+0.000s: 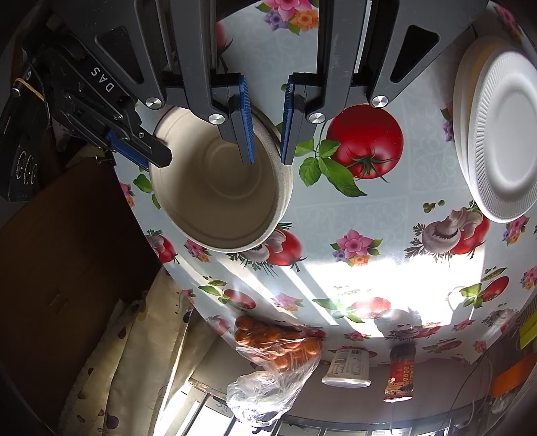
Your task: Organize plates and bowls
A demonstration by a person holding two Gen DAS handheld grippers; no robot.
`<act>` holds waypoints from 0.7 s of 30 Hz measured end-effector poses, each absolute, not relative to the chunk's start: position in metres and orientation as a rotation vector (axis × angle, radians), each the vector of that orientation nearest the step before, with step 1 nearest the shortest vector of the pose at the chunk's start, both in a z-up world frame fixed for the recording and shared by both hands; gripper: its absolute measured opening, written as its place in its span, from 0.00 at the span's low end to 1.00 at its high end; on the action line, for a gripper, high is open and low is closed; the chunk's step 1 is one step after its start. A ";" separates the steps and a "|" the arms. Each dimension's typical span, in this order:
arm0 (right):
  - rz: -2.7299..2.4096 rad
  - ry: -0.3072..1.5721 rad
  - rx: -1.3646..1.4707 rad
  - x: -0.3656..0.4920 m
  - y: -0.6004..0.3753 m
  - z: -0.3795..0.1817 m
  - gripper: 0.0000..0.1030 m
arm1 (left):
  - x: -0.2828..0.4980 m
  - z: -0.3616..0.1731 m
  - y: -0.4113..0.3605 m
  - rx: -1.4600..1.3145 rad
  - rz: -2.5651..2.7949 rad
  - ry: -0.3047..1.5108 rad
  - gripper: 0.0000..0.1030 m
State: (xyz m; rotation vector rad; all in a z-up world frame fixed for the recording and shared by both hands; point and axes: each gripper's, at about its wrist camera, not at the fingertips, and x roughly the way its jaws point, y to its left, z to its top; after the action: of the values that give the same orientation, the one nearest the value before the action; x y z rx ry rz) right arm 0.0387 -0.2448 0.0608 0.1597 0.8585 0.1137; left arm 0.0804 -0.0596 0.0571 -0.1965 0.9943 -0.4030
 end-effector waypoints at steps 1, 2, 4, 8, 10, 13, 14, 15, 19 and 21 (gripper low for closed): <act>0.114 0.858 0.159 0.039 -0.245 0.061 0.20 | 0.081 0.057 -0.059 -0.195 -0.402 0.995 0.16; 0.115 0.858 0.161 0.039 -0.245 0.061 0.20 | 0.081 0.057 -0.059 -0.197 -0.402 0.995 0.16; 0.114 0.859 0.158 0.039 -0.245 0.061 0.20 | 0.080 0.057 -0.060 -0.196 -0.402 0.994 0.16; 0.116 0.859 0.159 0.039 -0.245 0.061 0.22 | 0.080 0.057 -0.060 -0.195 -0.403 0.995 0.16; 0.117 0.858 0.161 0.039 -0.244 0.061 0.25 | 0.080 0.056 -0.060 -0.195 -0.405 0.994 0.16; 0.120 0.859 0.160 0.039 -0.242 0.060 0.30 | 0.080 0.056 -0.061 -0.194 -0.405 0.996 0.16; 0.119 0.858 0.160 0.039 -0.243 0.060 0.32 | 0.081 0.055 -0.061 -0.193 -0.403 0.998 0.16; 0.118 0.859 0.160 0.039 -0.242 0.059 0.33 | 0.081 0.055 -0.061 -0.194 -0.401 1.001 0.16; 0.115 0.861 0.162 0.039 -0.242 0.059 0.34 | 0.081 0.053 -0.062 -0.194 -0.400 1.005 0.16; 0.112 0.861 0.164 0.039 -0.242 0.058 0.35 | 0.081 0.053 -0.061 -0.197 -0.399 1.006 0.16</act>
State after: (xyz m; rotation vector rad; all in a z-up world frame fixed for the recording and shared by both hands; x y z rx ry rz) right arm 0.0389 -0.2423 0.0581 0.1635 0.8613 0.1123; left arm 0.0810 -0.0607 0.0530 -0.1966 1.0061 -0.3993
